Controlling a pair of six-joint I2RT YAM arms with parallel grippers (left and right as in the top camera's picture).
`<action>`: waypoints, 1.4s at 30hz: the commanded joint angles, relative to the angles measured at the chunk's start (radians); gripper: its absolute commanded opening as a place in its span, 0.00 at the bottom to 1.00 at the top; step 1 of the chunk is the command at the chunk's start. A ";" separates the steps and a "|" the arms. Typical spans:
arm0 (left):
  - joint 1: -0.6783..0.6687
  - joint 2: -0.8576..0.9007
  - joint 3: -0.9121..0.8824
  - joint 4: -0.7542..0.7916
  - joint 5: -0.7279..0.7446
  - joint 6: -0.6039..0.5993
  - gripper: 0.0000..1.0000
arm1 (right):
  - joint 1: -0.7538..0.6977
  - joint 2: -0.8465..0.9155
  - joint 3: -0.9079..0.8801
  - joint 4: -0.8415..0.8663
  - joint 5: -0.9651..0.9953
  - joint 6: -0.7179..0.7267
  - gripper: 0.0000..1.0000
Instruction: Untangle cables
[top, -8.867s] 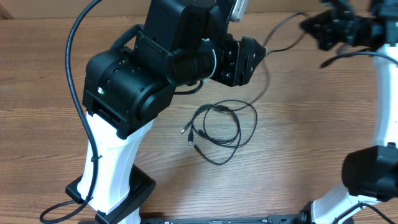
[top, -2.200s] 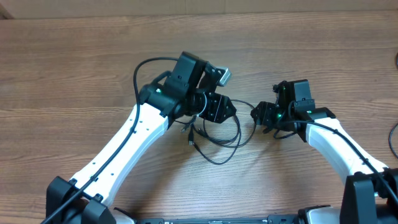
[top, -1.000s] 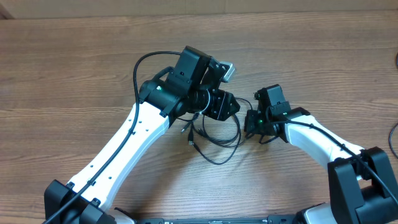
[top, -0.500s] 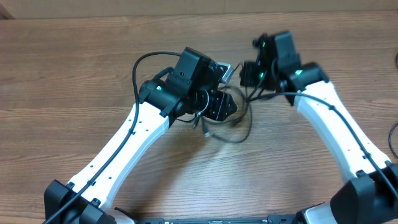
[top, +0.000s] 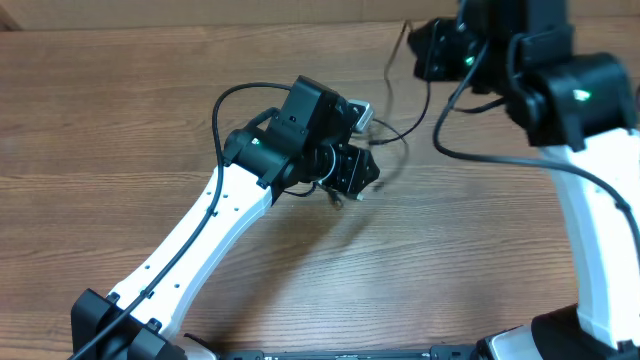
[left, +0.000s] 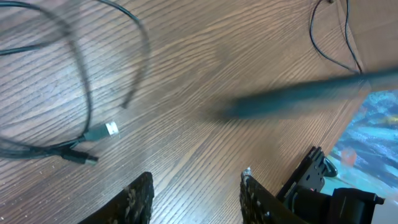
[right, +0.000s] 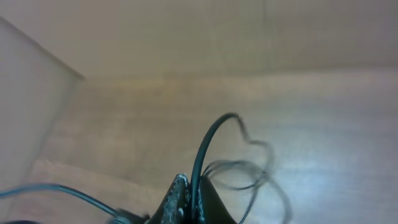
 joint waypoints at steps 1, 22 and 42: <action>0.002 -0.020 0.023 -0.006 -0.009 0.002 0.45 | -0.002 -0.008 0.127 -0.006 0.076 -0.013 0.04; 0.000 -0.019 0.022 0.008 -0.589 0.005 0.46 | -0.001 -0.011 0.603 -0.152 -0.071 0.000 0.04; 0.000 -0.019 0.022 0.070 -0.111 0.374 0.49 | -0.001 -0.024 0.607 -0.148 -0.139 0.035 0.04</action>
